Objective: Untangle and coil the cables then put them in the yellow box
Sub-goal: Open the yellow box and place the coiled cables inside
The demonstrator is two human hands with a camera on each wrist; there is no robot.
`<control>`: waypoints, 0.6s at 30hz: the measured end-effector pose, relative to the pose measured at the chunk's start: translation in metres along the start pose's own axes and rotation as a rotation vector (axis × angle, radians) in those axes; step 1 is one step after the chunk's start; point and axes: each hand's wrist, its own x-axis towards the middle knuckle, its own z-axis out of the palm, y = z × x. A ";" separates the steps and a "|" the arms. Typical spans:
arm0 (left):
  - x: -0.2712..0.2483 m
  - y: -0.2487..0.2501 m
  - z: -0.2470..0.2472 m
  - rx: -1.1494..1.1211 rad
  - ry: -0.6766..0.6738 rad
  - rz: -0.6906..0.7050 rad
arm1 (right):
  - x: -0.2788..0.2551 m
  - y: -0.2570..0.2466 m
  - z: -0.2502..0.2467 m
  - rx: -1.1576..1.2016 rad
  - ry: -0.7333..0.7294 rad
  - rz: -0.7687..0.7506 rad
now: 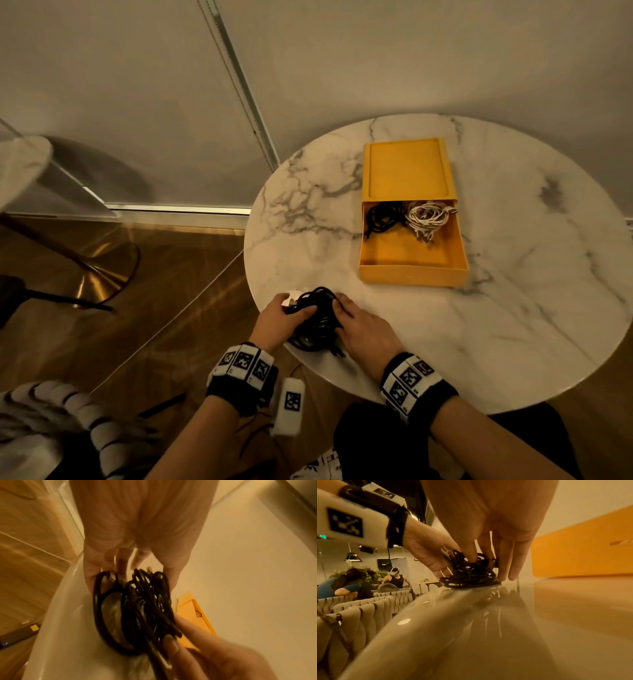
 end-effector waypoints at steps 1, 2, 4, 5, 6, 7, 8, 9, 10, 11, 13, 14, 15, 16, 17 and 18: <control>0.001 0.001 -0.002 0.030 -0.029 -0.022 | -0.001 0.000 0.003 0.015 -0.009 0.009; 0.000 0.003 -0.004 0.044 -0.054 -0.028 | -0.001 0.000 0.006 0.030 -0.015 0.014; -0.002 0.007 -0.005 0.055 -0.107 -0.015 | -0.002 0.001 0.008 0.058 -0.024 0.017; -0.003 0.009 -0.004 0.053 -0.134 -0.005 | -0.002 0.001 0.008 0.074 -0.026 0.017; -0.004 0.011 -0.003 0.045 -0.150 -0.003 | -0.003 0.003 0.009 0.088 -0.026 0.016; -0.006 0.012 -0.001 0.029 -0.152 -0.009 | -0.004 0.004 0.009 0.102 -0.027 0.015; -0.009 0.012 0.002 0.002 -0.138 -0.008 | -0.006 0.005 0.008 0.119 -0.027 0.016; -0.013 0.011 0.007 -0.037 -0.118 -0.007 | -0.008 0.006 0.007 0.144 -0.022 0.017; -0.016 0.008 0.012 -0.090 -0.091 0.000 | -0.011 0.007 0.006 0.180 -0.010 0.015; -0.018 0.006 0.017 -0.139 -0.060 0.008 | -0.013 0.008 0.005 0.215 0.005 0.007; -0.025 0.007 0.023 -0.225 -0.015 0.038 | -0.019 0.010 0.005 0.273 0.037 -0.011; -0.027 0.009 0.025 -0.262 -0.007 0.050 | -0.022 0.012 0.006 0.310 0.051 -0.013; -0.029 0.011 0.027 -0.297 -0.011 0.057 | -0.026 0.014 0.006 0.360 0.061 -0.002; -0.033 0.011 0.029 -0.315 -0.015 0.067 | -0.029 0.016 0.008 0.427 0.083 0.015; -0.035 0.015 0.031 -0.319 -0.011 0.095 | -0.033 0.020 0.007 0.506 0.116 0.037; -0.039 0.018 0.032 -0.313 -0.002 0.129 | -0.036 0.024 0.004 0.596 0.156 0.052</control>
